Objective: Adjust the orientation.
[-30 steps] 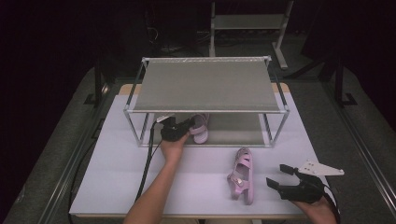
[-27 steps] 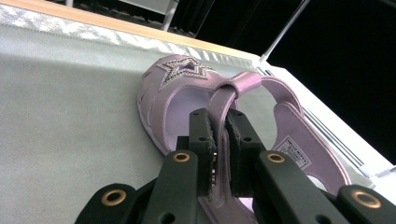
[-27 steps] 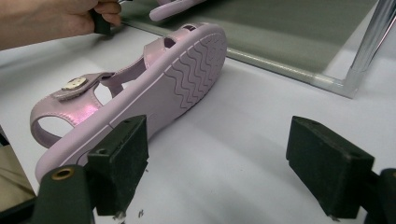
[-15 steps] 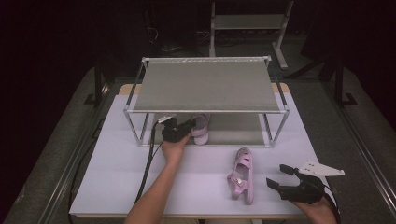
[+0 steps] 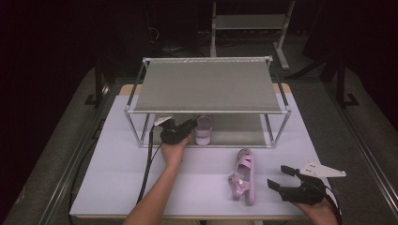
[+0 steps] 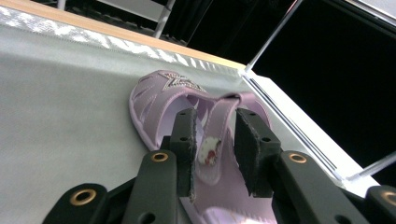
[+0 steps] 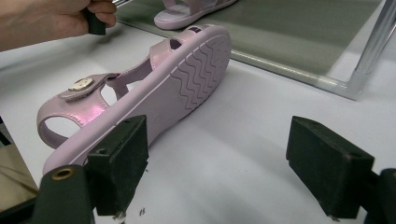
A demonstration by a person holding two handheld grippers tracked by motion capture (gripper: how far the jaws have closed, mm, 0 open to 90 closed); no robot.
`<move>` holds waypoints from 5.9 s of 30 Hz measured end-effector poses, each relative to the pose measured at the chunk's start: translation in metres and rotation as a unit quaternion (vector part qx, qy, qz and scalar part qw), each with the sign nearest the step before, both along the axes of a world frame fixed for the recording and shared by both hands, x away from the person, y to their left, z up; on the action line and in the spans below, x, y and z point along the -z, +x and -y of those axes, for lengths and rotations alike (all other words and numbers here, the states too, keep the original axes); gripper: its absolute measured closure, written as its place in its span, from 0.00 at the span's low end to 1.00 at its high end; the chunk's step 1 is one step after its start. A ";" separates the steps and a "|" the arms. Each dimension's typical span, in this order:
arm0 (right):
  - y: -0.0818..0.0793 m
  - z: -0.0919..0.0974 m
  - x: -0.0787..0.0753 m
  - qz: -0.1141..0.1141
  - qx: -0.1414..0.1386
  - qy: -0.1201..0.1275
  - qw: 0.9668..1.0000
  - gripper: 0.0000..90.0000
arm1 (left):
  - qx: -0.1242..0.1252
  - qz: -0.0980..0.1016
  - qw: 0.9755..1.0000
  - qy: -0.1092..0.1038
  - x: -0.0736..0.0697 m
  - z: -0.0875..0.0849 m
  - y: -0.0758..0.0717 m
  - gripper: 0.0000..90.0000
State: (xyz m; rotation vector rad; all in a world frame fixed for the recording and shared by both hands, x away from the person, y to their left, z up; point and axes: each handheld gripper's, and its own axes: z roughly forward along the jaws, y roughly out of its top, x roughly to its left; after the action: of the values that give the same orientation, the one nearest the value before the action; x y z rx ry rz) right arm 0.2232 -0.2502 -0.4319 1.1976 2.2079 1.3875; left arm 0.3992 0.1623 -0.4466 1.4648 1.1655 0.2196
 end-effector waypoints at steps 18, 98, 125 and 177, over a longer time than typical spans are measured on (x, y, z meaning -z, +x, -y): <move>-0.002 -0.015 -0.011 0.011 -0.021 0.025 0.999 0.40 | 0.041 0.007 0.999 0.007 -0.007 -0.009 -0.046 0.70; -0.027 -0.007 -0.011 -0.044 0.011 0.041 0.998 0.55 | 0.099 0.035 0.994 0.024 -0.013 -0.070 -0.131 0.64; -0.018 -0.025 -0.001 -0.081 0.046 0.010 0.996 0.80 | 0.084 0.057 0.995 0.013 -0.023 -0.082 -0.137 0.60; -0.017 -0.026 -0.012 -0.104 0.088 0.185 0.973 0.91 | 0.082 0.046 0.996 0.007 -0.023 -0.083 -0.134 0.38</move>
State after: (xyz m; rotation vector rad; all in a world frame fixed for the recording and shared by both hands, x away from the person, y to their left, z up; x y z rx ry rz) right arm 0.2063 -0.2245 -0.4195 1.6920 1.9597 1.7143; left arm 0.2653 0.2454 -0.4235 1.5376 0.9662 0.1807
